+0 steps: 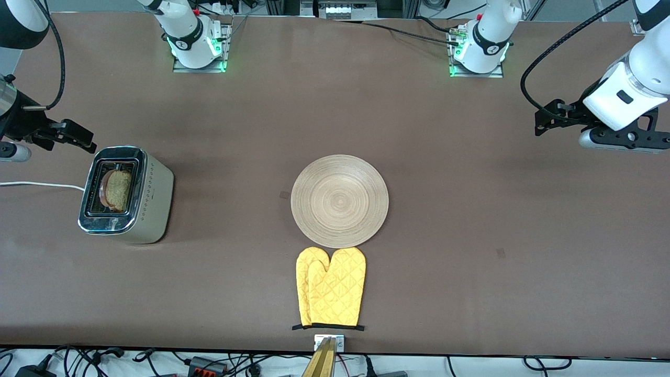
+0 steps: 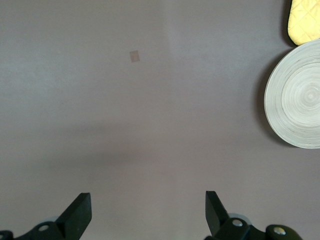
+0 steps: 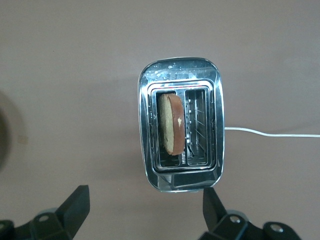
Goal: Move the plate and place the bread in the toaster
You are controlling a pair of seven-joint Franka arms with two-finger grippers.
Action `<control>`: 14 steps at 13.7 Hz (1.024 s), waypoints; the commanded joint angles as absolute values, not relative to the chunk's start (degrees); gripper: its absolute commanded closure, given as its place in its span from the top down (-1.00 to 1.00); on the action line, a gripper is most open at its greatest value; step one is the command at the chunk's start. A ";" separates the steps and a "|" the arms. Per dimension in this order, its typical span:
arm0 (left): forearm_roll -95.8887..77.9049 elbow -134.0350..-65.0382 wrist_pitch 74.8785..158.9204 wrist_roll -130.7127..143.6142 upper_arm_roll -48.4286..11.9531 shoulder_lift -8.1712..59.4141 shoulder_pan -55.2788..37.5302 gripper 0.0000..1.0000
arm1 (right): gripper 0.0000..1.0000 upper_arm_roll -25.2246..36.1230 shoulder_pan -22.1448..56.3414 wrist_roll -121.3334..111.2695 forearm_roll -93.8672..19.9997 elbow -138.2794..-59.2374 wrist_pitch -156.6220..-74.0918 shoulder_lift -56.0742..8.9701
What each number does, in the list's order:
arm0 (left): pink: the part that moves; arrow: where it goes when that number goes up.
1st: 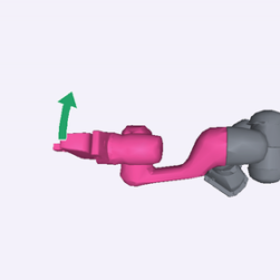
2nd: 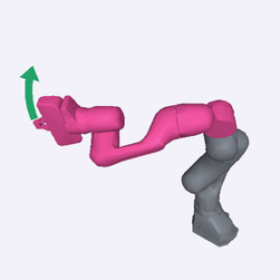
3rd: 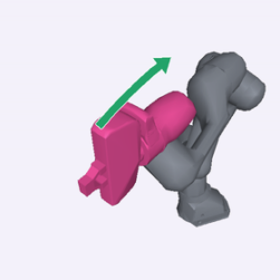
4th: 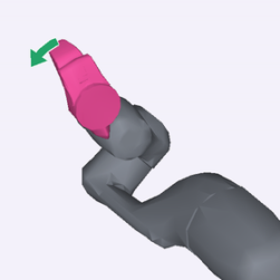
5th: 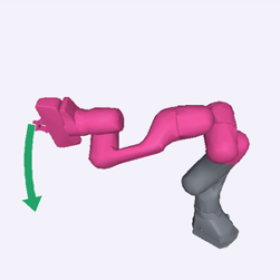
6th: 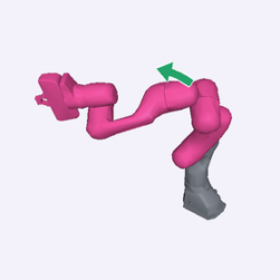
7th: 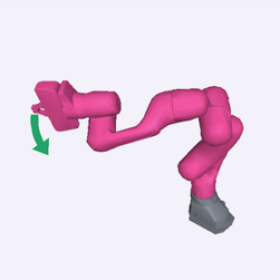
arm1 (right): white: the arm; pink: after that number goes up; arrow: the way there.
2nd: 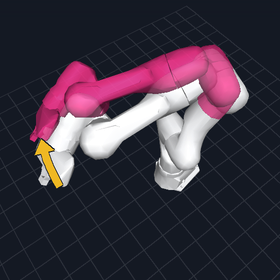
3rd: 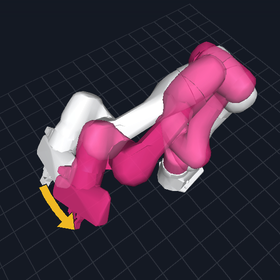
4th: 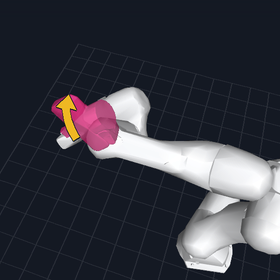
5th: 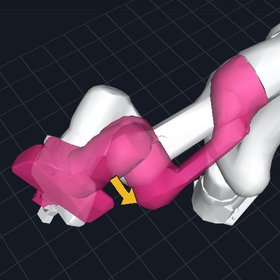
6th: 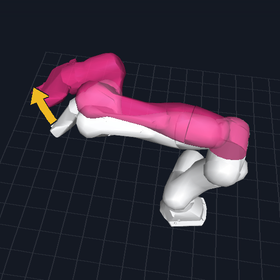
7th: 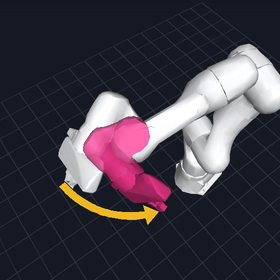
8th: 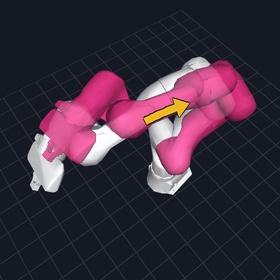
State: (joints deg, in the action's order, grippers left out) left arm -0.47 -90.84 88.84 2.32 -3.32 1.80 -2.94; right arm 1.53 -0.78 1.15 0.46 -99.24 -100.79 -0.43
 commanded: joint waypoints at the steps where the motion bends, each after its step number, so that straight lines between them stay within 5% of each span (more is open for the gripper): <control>1: 0.70 -89.47 87.54 2.90 -3.69 2.11 -2.90 1.00 | 1.00 1.14 -1.32 0.18 0.53 -99.50 -99.76 0.09; 14: 0.70 -89.38 87.01 2.90 -3.87 2.11 -2.90 1.00 | 1.00 0.53 -2.10 -0.35 0.70 -96.42 -94.74 0.35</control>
State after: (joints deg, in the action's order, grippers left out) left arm -0.47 -90.84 88.53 2.32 -3.42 1.80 -2.98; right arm 1.26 -0.79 0.93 0.46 -96.48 -94.96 -0.12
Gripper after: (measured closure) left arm 0.000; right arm 0.000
